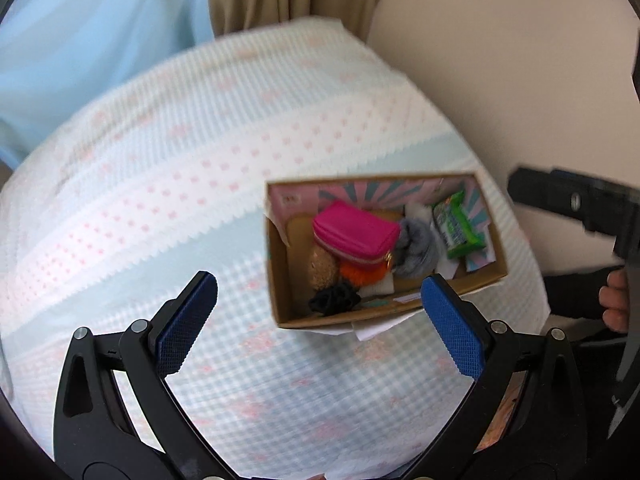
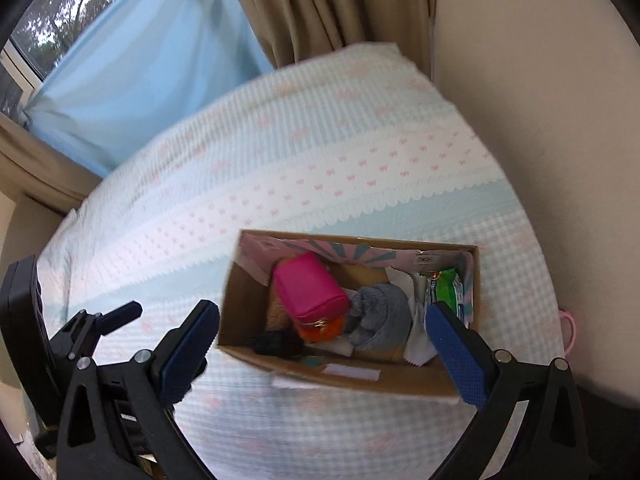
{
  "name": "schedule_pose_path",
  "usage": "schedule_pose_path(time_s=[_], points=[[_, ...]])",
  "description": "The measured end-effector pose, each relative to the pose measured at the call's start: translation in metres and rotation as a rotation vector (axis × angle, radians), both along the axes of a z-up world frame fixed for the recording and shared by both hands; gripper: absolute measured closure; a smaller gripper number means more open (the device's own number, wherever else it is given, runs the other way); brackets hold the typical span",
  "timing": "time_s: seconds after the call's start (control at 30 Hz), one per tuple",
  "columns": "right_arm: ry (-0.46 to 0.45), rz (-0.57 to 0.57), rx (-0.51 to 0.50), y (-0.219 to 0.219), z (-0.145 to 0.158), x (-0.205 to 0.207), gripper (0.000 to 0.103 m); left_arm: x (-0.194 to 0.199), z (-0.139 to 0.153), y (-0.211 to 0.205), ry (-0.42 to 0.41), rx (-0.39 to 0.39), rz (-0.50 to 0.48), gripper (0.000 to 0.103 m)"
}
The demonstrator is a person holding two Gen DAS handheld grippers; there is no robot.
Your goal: Organize soft objects
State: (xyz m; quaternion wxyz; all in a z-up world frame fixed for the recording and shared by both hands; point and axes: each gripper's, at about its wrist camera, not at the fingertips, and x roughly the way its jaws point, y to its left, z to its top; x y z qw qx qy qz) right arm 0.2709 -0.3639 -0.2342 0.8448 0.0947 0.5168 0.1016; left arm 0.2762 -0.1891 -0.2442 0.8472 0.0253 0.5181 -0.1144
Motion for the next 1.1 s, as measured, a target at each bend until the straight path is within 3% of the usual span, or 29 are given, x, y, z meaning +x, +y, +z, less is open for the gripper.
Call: schedule_pose_path(time_s=[0.17, 0.33, 0.53, 0.83, 1.1], points=[[-0.12, -0.088, 0.004, 0.015, 0.061, -0.047, 0.0, -0.021, 0.066, 0.03, -0.141, -0.008, 0.0, 0.001], [-0.254, -0.172, -0.07, 0.042, 0.115, -0.095, 0.0, -0.056, 0.134, 0.07, -0.31, -0.051, 0.009, 0.001], [-0.411, -0.217, -0.147, 0.08, 0.166, -0.148, 0.0, -0.101, 0.189, 0.11, -0.473, -0.083, 0.001, 0.001], [-0.537, -0.273, -0.193, 0.114, 0.199, -0.197, 0.0, -0.159, 0.229, 0.142, -0.622, -0.106, -0.002, 0.001], [-0.591, -0.296, -0.214, 0.123, 0.206, -0.215, 0.0, -0.18, 0.236, 0.149, -0.674, -0.122, -0.005, 0.001]])
